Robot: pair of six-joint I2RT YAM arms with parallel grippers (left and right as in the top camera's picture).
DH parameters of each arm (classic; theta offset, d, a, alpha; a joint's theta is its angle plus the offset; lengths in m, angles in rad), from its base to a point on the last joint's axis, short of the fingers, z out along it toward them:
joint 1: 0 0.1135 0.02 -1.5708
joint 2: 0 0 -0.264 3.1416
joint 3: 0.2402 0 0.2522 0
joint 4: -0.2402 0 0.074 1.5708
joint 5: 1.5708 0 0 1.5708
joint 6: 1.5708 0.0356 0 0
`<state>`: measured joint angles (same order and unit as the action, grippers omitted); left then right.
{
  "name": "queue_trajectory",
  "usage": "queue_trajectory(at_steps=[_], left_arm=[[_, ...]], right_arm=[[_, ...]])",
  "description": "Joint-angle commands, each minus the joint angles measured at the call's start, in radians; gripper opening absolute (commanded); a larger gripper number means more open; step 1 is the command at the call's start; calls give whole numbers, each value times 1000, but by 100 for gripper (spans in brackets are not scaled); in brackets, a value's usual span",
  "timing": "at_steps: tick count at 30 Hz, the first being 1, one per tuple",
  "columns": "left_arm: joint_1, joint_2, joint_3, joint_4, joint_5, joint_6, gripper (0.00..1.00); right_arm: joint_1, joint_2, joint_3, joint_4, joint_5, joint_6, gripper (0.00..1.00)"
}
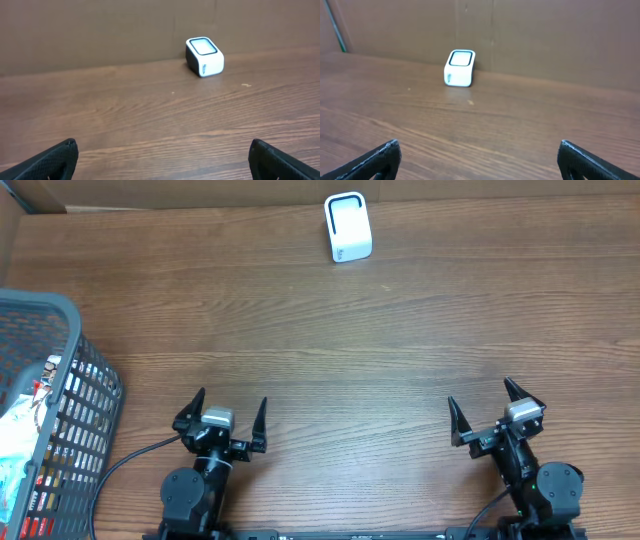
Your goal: Scan the item barcode
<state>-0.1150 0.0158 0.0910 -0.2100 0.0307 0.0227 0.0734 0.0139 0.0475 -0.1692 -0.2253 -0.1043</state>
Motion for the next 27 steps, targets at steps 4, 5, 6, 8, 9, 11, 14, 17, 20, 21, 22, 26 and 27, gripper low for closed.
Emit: queue_trajectory(at_steps=[4,5,6,8,9,11,14,17,20,21,22,26,27], left_arm=[[5,25,151,-69,-41,-37,100],[5,38,170,-76,-41,-38,100],[5,53,190,-83,-41,-38,99],[5,88,229,-99,-37,-41,100],[5,106,249,-108,-37,-50,99],[5,151,291,-127,-31,-53,100],[5,253,368,-154,-2,-53,100],[5,336,427,-172,34,-53,100],[5,417,485,-183,50,-53,100],[5,444,507,-187,50,-53,100],[5,472,531,-193,51,-53,100],[5,554,607,-232,51,-53,100],[5,571,616,-236,51,-53,99]], right_arm=[[6,-11,132,-78,-17,30,100],[6,-11,146,-92,-27,30,100],[6,-11,163,-109,-41,29,100],[6,-11,192,-141,-56,30,100],[6,-11,210,-165,-67,30,100],[6,-10,238,-203,-68,48,100],[6,-2,287,-266,-69,79,100],[6,18,322,-300,-69,79,100],[6,49,354,-313,-84,79,100],[6,61,362,-313,-92,79,100],[6,76,372,-314,-96,82,100],[6,144,393,-312,-103,82,100],[6,160,393,-312,-102,82,100]])
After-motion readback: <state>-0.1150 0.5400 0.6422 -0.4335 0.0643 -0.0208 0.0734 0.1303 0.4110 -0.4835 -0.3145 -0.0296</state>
